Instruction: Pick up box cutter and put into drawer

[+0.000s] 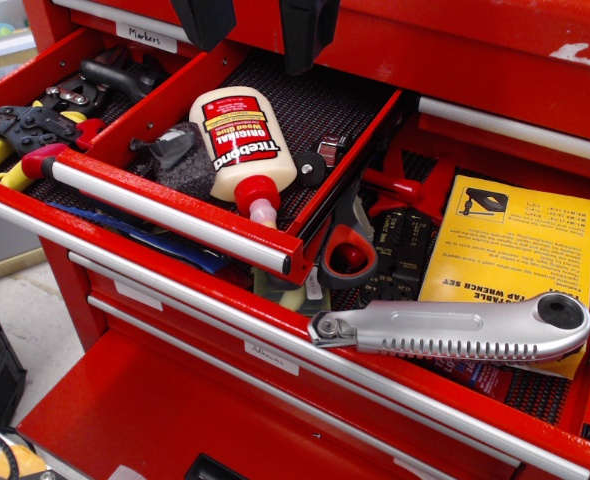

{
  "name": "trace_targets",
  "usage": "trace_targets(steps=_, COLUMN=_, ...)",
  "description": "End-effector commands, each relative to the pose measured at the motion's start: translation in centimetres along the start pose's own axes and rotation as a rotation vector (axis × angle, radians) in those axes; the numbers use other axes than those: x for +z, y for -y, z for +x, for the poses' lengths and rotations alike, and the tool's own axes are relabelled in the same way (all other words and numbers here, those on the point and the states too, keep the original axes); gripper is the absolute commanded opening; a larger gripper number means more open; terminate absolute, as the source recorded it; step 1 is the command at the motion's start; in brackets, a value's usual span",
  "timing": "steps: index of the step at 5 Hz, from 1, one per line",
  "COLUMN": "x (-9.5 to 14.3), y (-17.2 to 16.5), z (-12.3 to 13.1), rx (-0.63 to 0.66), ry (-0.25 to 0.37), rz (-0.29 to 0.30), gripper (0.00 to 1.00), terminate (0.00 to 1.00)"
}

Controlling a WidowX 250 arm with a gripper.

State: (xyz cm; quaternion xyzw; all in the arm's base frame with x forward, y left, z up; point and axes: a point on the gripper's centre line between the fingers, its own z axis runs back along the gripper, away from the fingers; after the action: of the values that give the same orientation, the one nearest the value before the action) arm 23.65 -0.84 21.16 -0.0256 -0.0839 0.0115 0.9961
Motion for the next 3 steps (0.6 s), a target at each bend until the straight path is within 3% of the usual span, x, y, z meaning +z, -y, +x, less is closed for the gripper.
trace_targets(steps=1, x=0.0, y=0.0, z=0.0, rx=0.000, ry=0.000, rz=0.000, gripper=1.00, terminate=0.00)
trace_targets(steps=2, x=-0.3, y=3.9, z=0.5, rx=-0.245, ry=-0.004, rz=-0.053, gripper=1.00, terminate=0.00)
trace_targets(steps=3, x=-1.1, y=7.8, z=0.7, rx=-0.499, ry=-0.037, rz=-0.043, gripper=1.00, terminate=0.00)
